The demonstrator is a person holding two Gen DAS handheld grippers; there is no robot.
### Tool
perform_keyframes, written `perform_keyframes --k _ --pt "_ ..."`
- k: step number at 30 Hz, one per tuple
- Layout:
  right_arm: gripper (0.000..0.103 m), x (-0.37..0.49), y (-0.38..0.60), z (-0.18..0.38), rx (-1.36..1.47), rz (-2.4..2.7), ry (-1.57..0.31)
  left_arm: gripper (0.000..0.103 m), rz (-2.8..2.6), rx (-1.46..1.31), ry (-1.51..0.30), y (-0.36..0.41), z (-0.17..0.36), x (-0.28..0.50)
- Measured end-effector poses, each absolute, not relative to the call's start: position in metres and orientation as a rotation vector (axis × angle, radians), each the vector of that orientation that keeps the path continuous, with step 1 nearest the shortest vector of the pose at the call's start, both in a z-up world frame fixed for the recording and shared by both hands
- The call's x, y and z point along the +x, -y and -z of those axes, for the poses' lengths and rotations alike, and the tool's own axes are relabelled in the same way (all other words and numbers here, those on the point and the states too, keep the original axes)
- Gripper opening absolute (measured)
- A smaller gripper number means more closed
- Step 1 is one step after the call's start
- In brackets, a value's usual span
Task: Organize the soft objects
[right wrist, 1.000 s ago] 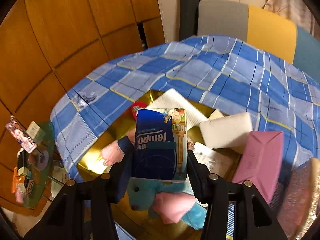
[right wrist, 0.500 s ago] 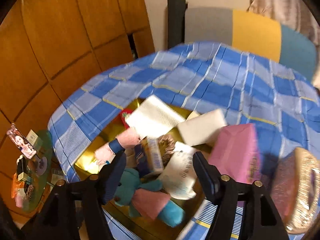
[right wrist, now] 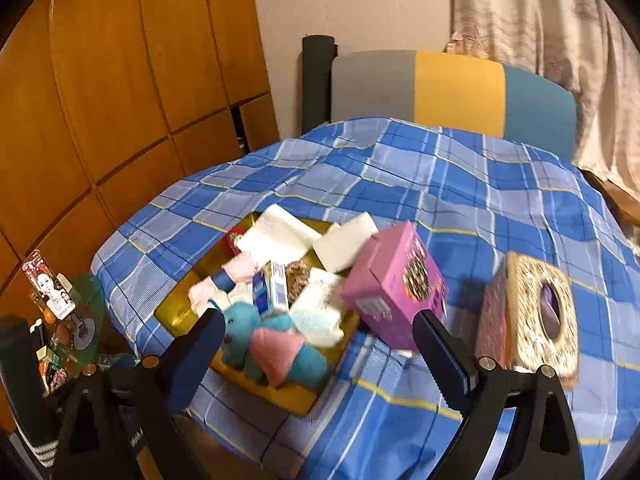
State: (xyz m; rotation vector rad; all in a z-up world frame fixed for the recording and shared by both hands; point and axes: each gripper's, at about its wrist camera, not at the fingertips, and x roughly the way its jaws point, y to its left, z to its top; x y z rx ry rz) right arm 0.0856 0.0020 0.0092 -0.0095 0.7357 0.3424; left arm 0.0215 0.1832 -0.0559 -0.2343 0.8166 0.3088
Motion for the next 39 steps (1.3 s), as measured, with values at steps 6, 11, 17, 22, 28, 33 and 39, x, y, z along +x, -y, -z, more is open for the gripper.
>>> perform_keyframes --k 6,11,17,22,28,33,39 --pt "0.101 0.058 0.004 -0.003 0.013 -0.261 -0.742 0.039 -0.301 -0.226 -0.792 -0.181 0.045 0.007" --pt "0.102 0.040 0.007 0.001 0.011 -0.181 -0.746 0.039 -0.307 -0.172 -0.770 -0.169 0.036 -0.005" --pt "0.102 0.027 0.010 0.007 0.015 -0.137 -0.748 0.039 -0.254 -0.162 -0.783 -0.160 0.034 -0.014" --pt "0.103 0.022 0.012 0.015 0.019 -0.118 -0.770 0.039 -0.235 -0.132 -0.790 -0.152 0.035 -0.015" --pt "0.103 0.021 0.016 0.024 0.035 -0.101 -0.796 0.038 -0.241 -0.110 -0.791 -0.150 0.036 -0.016" --pt "0.103 0.021 0.016 0.027 0.029 -0.094 -0.797 0.039 -0.232 -0.121 -0.809 -0.152 0.039 -0.014" --pt "0.103 0.020 0.016 0.033 0.019 -0.082 -0.807 0.039 -0.232 -0.126 -0.811 -0.154 0.039 -0.015"
